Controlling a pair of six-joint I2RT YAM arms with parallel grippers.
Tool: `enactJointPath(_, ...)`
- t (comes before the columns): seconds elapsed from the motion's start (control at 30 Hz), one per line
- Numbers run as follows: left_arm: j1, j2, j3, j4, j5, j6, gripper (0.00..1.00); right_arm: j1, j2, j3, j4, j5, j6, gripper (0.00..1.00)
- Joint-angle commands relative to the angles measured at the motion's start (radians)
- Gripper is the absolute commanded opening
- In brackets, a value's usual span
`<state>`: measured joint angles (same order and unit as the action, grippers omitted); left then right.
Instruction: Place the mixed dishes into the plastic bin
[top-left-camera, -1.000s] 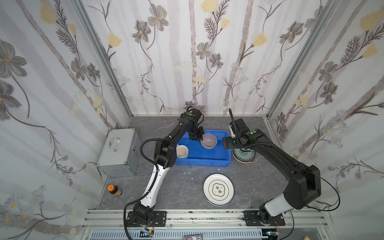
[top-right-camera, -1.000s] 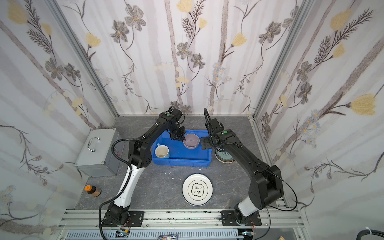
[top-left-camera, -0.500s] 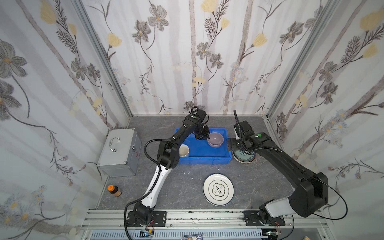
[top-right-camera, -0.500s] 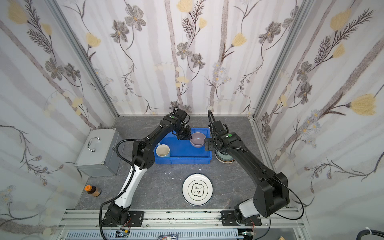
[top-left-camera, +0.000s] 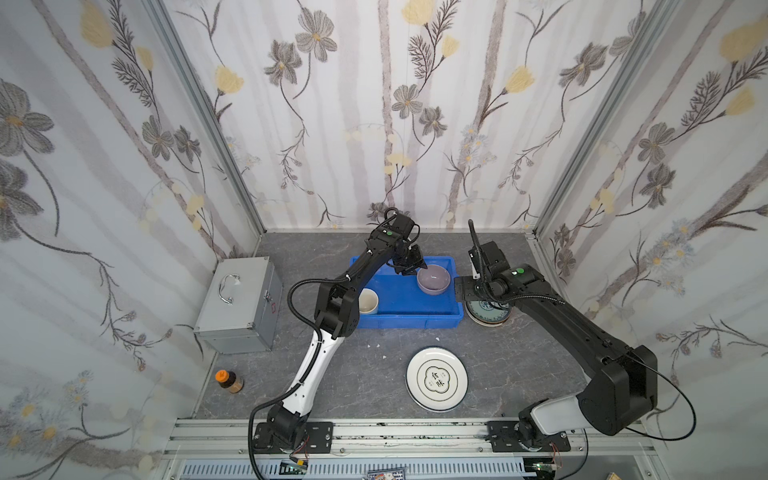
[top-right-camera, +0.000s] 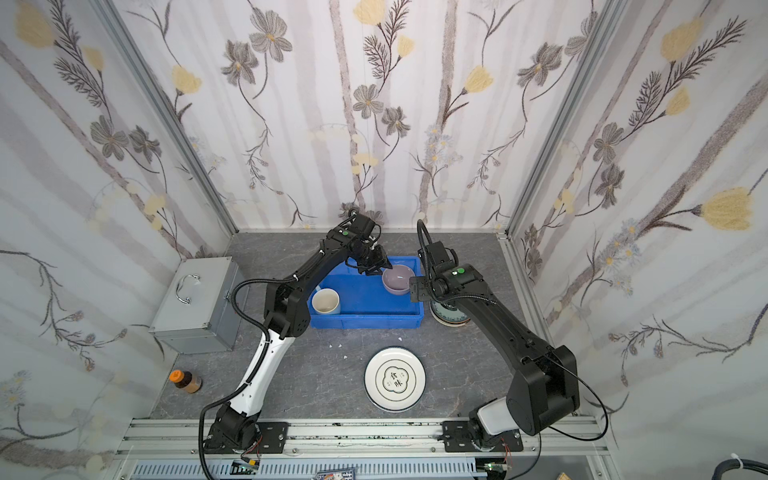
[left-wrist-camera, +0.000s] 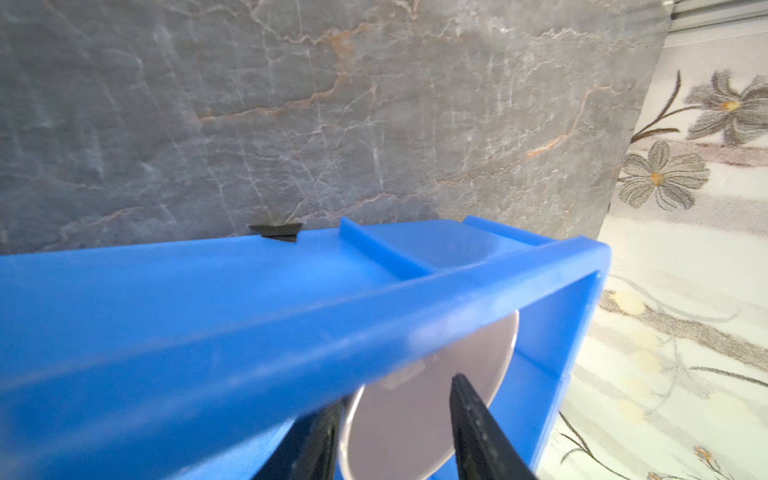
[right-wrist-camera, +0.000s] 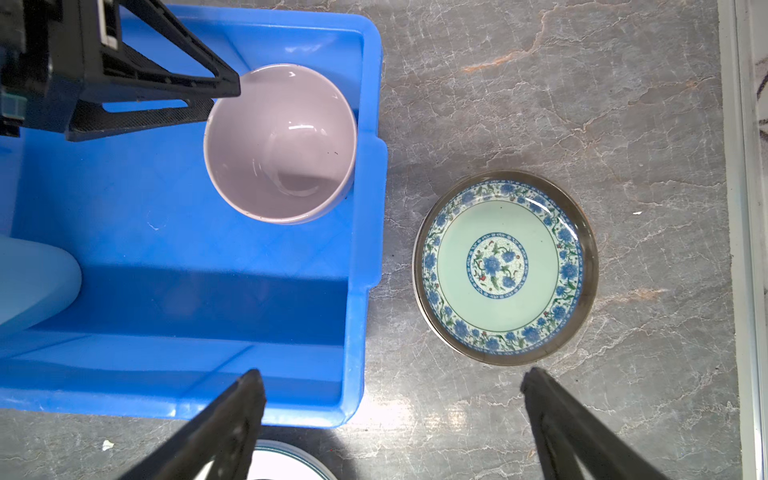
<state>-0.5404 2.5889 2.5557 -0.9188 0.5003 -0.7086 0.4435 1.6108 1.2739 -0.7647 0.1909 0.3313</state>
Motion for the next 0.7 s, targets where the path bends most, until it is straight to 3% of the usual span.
enactJointPath(0.0, 0.009, -0.048, 0.020, -0.018, -0.002, 0.020, 0.48, 0.000, 0.010, 0.017, 0.024, -0.002, -0.001, 0.96)
enactJointPath(0.13, 0.039, -0.115, 0.018, -0.107, -0.050, 0.073, 0.49, 0.000, 0.027, 0.044, 0.034, -0.008, -0.017, 0.95)
enactJointPath(0.27, 0.071, -0.222, -0.043, -0.259, -0.172, 0.160, 0.50, 0.001, 0.067, 0.090, 0.043, -0.026, -0.037, 0.95)
enactJointPath(0.53, 0.163, -0.658, -0.648, -0.192, -0.268, 0.155, 0.52, 0.018, 0.178, 0.210, 0.049, -0.075, -0.087, 0.95)
enactJointPath(0.67, 0.174, -0.790, -0.823, -0.204, -0.293, 0.152, 0.52, 0.033, 0.230, 0.271, 0.035, -0.096, -0.105, 0.95)
